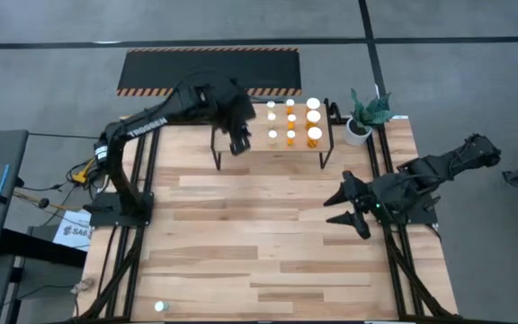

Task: Pick and place medicine bottles onto shelf by color
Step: Put the small pink pill bottle on the shelf aligned with the other small pink pill bottle

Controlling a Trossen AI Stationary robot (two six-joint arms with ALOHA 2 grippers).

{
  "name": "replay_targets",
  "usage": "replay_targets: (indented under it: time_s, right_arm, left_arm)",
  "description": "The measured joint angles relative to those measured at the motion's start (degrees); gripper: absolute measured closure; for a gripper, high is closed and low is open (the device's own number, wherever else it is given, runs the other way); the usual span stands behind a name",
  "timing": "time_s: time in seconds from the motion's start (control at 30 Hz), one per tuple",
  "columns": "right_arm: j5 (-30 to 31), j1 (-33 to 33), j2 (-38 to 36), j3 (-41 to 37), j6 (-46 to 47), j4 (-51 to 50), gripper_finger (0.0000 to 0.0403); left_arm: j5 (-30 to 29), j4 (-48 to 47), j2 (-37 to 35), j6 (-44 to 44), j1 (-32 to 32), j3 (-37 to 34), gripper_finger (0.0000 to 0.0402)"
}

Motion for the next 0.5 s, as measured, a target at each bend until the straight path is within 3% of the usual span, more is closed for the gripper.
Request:
replay_targets:
  time_s: [0.17,0.27,0.5]
  right_arm:
    - [-0.02,-4.19,0.0,0.0,-0.26,0.05,0.0143]
    - [-0.06,-7.04,0.0,0.0,-0.46,0.33,0.0143]
    - [-1.89,-12.37,0.02,0.0,-2.86,2.67,0.0143]
  left_arm:
    - [0.38,1.31,0.0,2.3,5.55,0.0,0.0292]
    - [4.17,2.56,0.25,3.9,8.08,0.0,0.0292]
    - [6.19,2.41,4.14,7.91,9.16,-0.09,0.0292]
